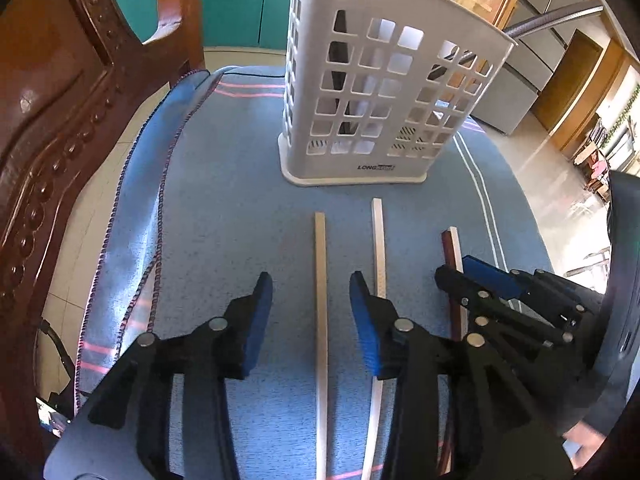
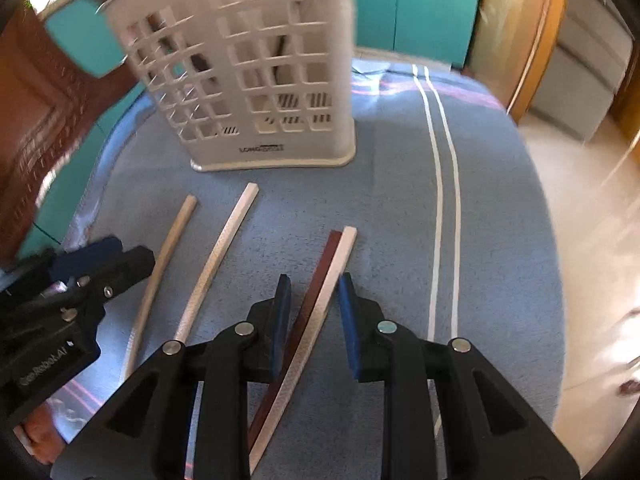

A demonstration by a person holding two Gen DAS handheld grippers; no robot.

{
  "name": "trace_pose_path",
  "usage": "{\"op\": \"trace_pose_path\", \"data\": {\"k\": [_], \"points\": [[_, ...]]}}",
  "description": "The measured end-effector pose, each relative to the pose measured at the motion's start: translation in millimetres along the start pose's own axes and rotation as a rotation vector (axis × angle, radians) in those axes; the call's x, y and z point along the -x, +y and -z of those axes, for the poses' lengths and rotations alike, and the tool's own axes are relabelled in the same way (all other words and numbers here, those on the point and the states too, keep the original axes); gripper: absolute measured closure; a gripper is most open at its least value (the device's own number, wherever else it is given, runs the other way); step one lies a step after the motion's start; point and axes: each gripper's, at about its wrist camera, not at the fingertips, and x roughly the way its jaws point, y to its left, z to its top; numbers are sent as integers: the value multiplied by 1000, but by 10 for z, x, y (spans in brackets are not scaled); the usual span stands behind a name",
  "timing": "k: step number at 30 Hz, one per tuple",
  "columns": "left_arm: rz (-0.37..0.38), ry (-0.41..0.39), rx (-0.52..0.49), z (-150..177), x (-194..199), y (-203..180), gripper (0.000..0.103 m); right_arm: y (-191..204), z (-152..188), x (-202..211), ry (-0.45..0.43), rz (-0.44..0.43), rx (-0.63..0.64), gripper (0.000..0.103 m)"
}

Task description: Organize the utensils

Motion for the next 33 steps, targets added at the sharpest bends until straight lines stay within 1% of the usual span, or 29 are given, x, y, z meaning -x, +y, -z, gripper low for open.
{"op": "trace_pose_path", "data": {"k": [2,4,6,9,10,13,15,18,20,21,22,23,29,33], "points": [[-4,5,-5,15,-6,-17,62,-20,-3,8,3,-46,-33,88],[-8,11,-7,1,14,4,61,-52,-12,41,-4,-63,-52,90],[-10,12,-7,31,41,19,60,-104,-40,125,-38,-65,-68,90],[-8,9,-7,37,60,22,56,-207,-86,248,-72,-121,-103,90],[-9,9,-8,34,59,19,55,-261,-116,266,-80,-128,-112,90],[-13,15,-11,29,36,15,53,-385,-157,291,-94,-113,-143,87],[-18,19,-12,23,19,8,52,-420,-171,249,-79,-96,-148,86],[-31,29,-13,30,-5,7,52,-351,-133,157,-45,-72,-116,86],[-38,36,-13,33,-22,8,52,-305,-103,82,-11,-36,-91,86],[-42,40,-13,31,-39,11,52,-290,-86,31,7,-4,-80,86],[-44,43,-15,33,-49,11,52,-276,-67,-11,16,32,-70,86],[-46,45,-16,35,-58,15,52,-272,-58,-22,13,41,-62,86],[-72,43,-20,43,-106,47,51,-298,-76,-34,17,59,-75,86],[-126,30,-46,13,-151,28,51,-301,-54,-49,12,69,-65,85]]}}
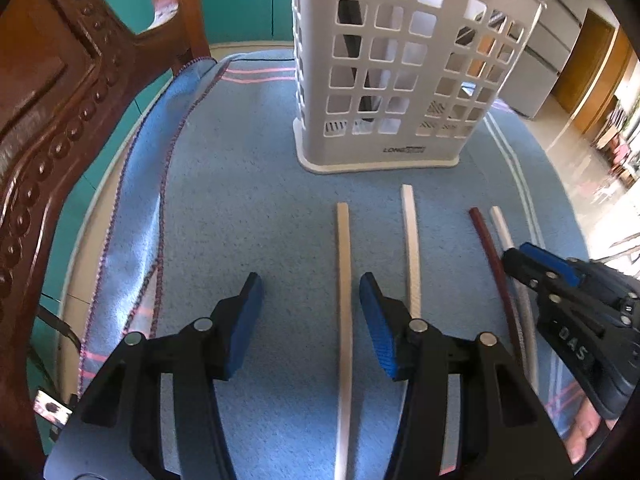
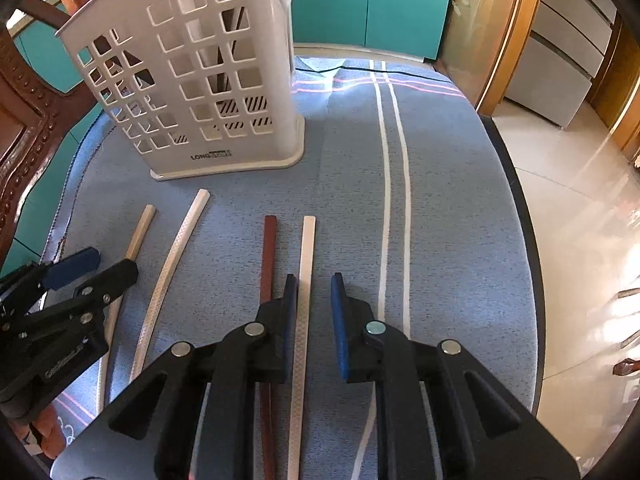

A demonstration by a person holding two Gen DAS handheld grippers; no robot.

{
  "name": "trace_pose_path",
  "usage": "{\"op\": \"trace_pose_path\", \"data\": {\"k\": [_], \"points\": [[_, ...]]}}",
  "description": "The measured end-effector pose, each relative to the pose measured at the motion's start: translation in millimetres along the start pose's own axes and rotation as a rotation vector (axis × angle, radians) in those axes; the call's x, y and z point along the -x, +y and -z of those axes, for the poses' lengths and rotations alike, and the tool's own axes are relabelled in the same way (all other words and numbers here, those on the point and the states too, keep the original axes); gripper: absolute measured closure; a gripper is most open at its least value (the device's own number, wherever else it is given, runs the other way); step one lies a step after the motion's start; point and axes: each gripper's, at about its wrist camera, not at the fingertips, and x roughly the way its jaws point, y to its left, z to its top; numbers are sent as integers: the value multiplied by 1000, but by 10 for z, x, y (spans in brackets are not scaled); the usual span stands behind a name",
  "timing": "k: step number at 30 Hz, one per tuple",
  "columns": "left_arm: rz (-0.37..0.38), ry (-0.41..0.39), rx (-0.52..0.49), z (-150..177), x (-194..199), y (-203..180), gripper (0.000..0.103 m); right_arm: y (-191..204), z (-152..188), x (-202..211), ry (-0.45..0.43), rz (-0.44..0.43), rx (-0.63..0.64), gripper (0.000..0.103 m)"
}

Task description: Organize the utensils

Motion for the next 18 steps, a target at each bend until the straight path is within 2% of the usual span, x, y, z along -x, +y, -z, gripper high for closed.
{"op": "trace_pose_path", "data": {"k": [4,18], "points": [[-35,-10,-35,18,12,-85,50,40,33,1,-5,10,18,85],[-15,6,-39,-68,-42,-52,49,108,81,56,-15,18,11,84]]}}
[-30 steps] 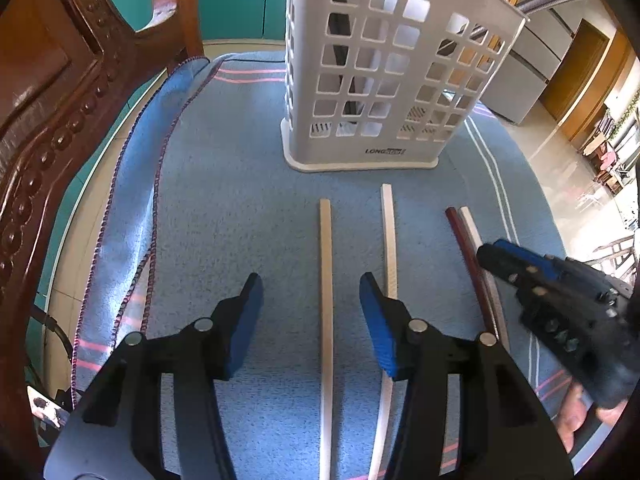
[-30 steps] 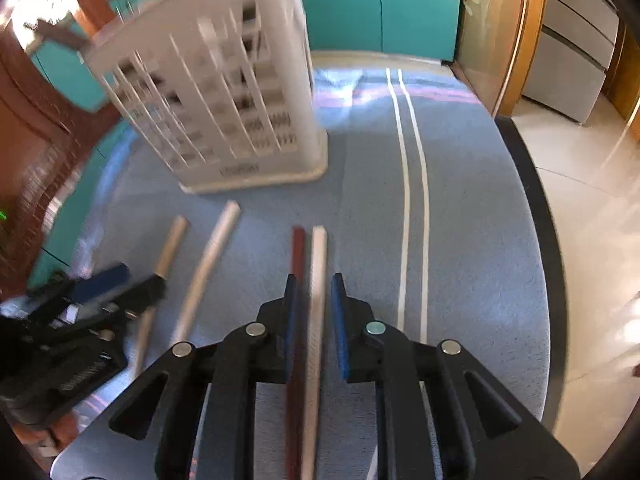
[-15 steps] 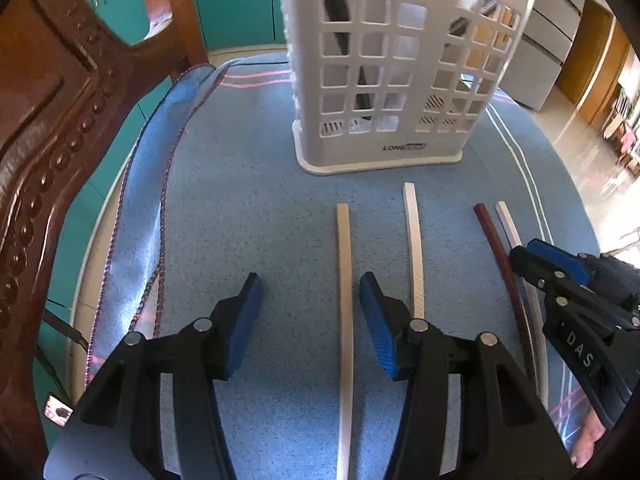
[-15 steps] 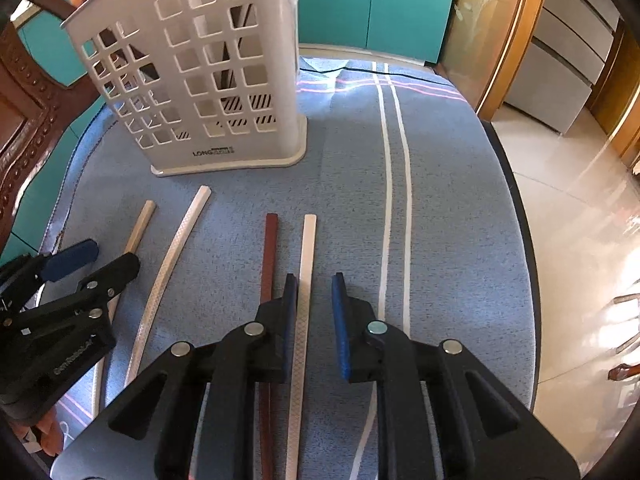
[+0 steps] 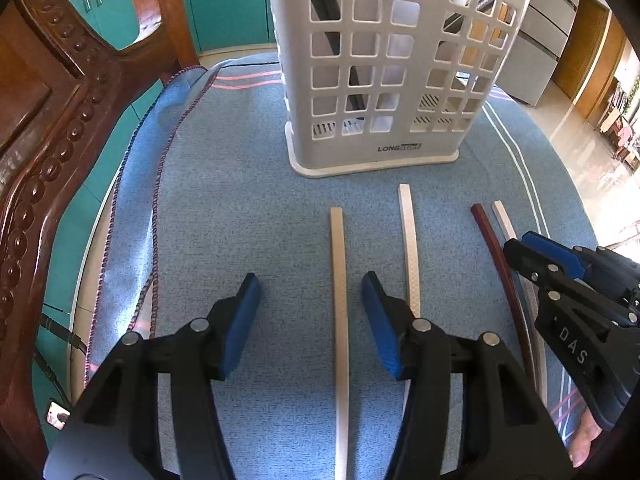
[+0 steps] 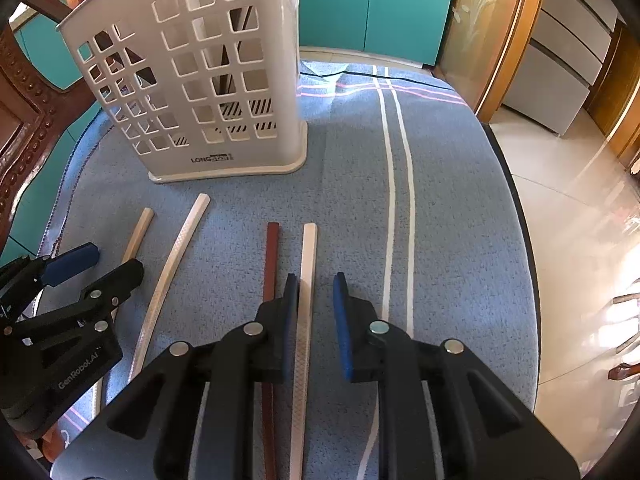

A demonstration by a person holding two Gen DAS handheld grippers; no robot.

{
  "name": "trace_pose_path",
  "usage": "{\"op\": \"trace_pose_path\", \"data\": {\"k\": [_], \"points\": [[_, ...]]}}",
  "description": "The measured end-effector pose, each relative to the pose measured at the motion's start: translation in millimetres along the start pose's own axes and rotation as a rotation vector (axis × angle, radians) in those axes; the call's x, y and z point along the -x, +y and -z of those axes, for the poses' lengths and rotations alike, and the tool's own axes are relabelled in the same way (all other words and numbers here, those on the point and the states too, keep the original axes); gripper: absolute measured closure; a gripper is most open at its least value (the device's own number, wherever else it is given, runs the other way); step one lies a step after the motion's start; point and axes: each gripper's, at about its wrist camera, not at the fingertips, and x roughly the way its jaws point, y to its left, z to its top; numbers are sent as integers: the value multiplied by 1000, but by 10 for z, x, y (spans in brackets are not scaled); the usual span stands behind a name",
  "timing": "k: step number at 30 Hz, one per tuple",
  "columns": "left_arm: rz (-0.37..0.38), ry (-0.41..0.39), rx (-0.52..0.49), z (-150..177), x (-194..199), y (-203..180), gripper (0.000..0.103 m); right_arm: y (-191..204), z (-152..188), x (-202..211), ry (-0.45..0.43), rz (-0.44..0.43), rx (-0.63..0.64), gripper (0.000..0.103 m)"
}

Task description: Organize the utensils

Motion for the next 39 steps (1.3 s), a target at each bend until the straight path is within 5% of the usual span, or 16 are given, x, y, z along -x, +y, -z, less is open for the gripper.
{"op": "trace_pose_path", "data": {"k": [5,8,10,15,20,25,29,39], "points": [[13,4,-4,-76,-53,-24,53,-12,10,21,3,-16,-6,84],[25,0,-20,-105,-53,-65,68,-65,-25,2,5,-42,-10,95],[33,-2,-33,-129,-59,-100,88,-76,-26,3,4,-57,-11,95],[54,-25,-30,-164,-19,-143,96,-132,-43,88,-34,-104,-27,96],[64,-151,-37,-225,374,-154,96,-198,-99,529,-155,-165,-21,97],[152,-292,-22,-277,1030,14,96,-268,-97,1157,-296,-245,13,96],[253,-457,25,-380,1740,230,96,-354,-121,1647,-409,-303,2,96],[297,-880,240,-732,2669,586,96,-346,-286,2165,-544,-356,-28,96]]}}
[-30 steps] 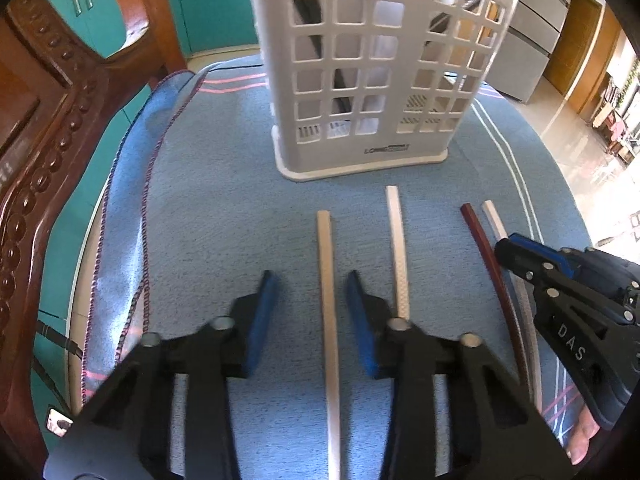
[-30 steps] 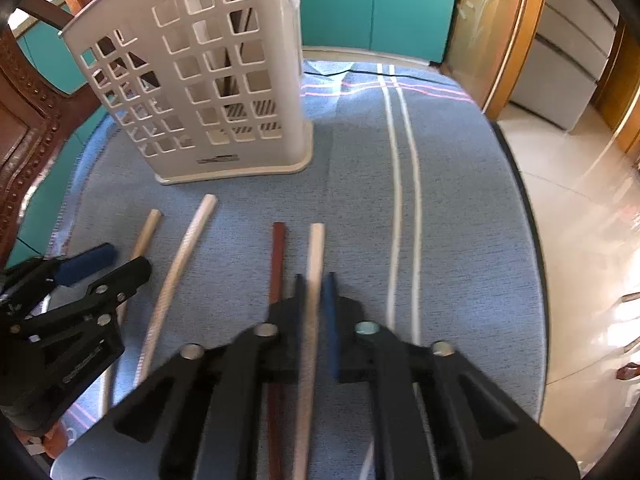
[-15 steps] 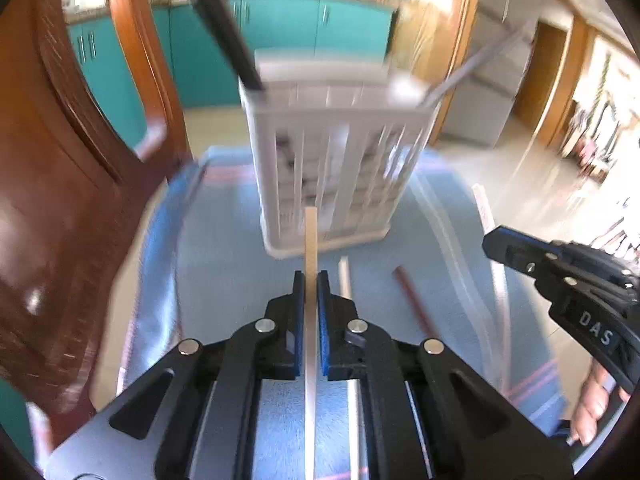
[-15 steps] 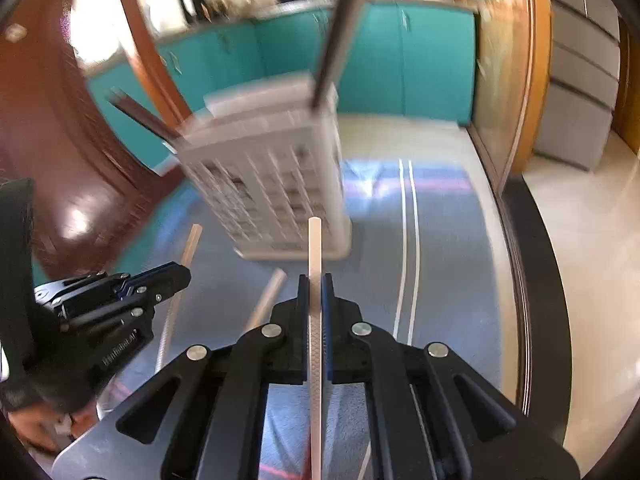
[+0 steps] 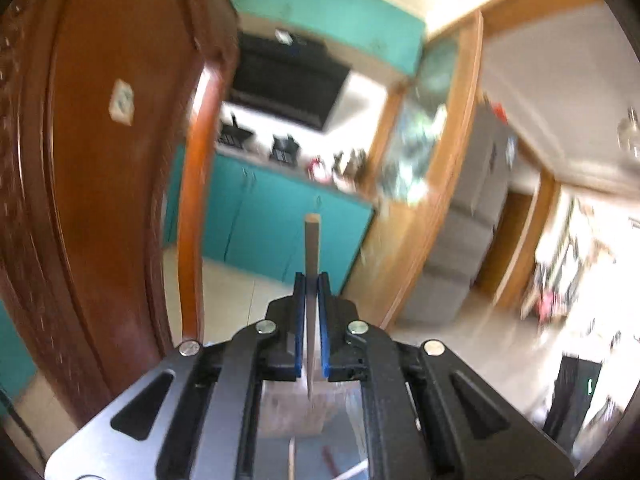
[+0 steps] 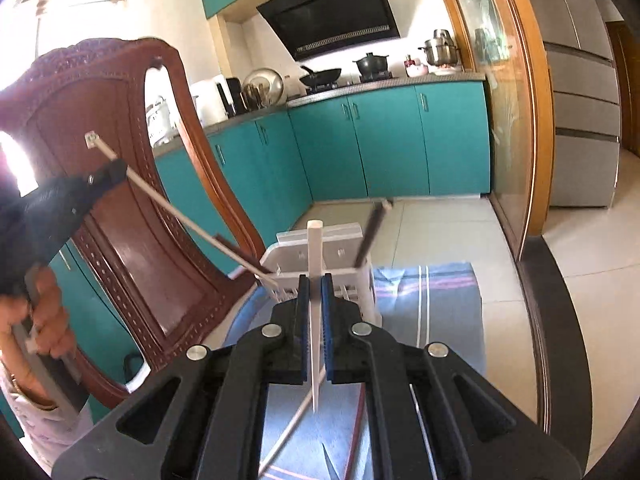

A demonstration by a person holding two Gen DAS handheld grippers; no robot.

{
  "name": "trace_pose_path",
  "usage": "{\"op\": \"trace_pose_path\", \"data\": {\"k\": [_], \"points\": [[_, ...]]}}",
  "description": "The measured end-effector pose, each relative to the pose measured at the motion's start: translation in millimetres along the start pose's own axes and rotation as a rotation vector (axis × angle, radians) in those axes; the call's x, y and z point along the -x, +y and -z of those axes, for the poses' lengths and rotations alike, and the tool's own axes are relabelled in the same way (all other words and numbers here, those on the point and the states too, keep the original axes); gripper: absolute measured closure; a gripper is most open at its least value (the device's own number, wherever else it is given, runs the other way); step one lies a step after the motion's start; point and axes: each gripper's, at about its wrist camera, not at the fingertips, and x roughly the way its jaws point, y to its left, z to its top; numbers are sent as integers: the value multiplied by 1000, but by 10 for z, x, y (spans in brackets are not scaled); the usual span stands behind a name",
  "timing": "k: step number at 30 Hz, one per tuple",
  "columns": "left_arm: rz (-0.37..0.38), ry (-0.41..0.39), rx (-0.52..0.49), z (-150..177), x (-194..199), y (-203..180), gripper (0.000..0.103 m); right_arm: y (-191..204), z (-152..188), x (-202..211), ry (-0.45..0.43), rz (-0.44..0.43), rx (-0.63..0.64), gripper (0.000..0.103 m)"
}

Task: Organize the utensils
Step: 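Lift both chopsticks over the white holder and open both grippers to drop them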

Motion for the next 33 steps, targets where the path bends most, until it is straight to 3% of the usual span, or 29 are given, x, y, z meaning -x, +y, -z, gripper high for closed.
{"op": "trace_pose_path", "data": {"k": [3,6,10,13,18,20,23,27,31,32,33], "points": [[-70,-28,9,-3,-272,39,96,72,-94,50,-28,-3,15,96],[-121,31,17,162,-610,137,96,124,-258,85,-67,-3,29,96],[-131,87,21,264,-881,239,96,160,-505,203,-173,-3,19,96],[-91,77,51,181,-842,265,96,152,-665,285,-270,18,-14,96],[-48,-60,86,-66,-325,239,96,67,-843,150,-422,82,-58,96],[-43,-121,107,-116,-189,243,96,54,-829,-79,-416,111,-40,96],[-80,-163,121,-92,-154,293,96,66,-731,-502,-334,171,9,96],[-142,-134,110,-1,-397,343,96,46,-455,-920,-215,190,41,96],[-132,-93,148,34,-551,411,96,53,-289,-977,-192,190,48,96],[-122,-91,161,30,-561,417,96,45,-266,-943,-201,195,50,92],[-121,-96,160,29,-550,411,96,37,-249,-894,-212,197,46,78]]}}
